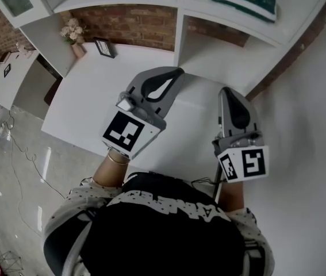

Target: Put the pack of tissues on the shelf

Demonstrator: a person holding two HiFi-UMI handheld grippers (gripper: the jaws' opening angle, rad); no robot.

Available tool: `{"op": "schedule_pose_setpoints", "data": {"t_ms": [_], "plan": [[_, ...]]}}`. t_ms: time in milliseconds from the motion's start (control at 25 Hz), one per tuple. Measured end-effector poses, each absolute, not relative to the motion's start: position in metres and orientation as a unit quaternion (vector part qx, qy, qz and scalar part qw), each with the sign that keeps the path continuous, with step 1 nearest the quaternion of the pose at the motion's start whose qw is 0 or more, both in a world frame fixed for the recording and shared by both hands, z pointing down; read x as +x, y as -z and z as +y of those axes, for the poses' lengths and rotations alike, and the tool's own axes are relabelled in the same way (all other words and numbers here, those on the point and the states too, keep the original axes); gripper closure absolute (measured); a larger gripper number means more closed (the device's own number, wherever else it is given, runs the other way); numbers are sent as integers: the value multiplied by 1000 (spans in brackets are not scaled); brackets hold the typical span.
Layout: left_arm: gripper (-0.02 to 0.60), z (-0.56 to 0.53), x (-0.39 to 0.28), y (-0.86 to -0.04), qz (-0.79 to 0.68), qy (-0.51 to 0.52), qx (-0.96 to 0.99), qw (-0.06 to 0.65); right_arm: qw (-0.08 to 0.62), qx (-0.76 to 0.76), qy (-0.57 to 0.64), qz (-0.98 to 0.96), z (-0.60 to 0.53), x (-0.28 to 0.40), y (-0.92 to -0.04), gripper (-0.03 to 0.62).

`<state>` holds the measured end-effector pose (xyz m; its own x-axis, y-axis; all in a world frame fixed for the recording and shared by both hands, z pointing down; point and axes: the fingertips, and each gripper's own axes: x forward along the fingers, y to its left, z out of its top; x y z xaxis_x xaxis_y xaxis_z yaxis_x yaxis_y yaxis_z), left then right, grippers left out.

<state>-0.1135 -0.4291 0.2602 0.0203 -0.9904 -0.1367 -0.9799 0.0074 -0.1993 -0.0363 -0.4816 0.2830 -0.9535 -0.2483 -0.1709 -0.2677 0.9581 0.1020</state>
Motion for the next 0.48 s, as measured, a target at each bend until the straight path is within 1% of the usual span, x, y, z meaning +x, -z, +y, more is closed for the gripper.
{"op": "schedule_pose_setpoints", "data": {"t_ms": [480], "plan": [[545,-424,-119,-261,706,15,-699,115,75,-131,-44,988,-481,-39,-288,562]]}}
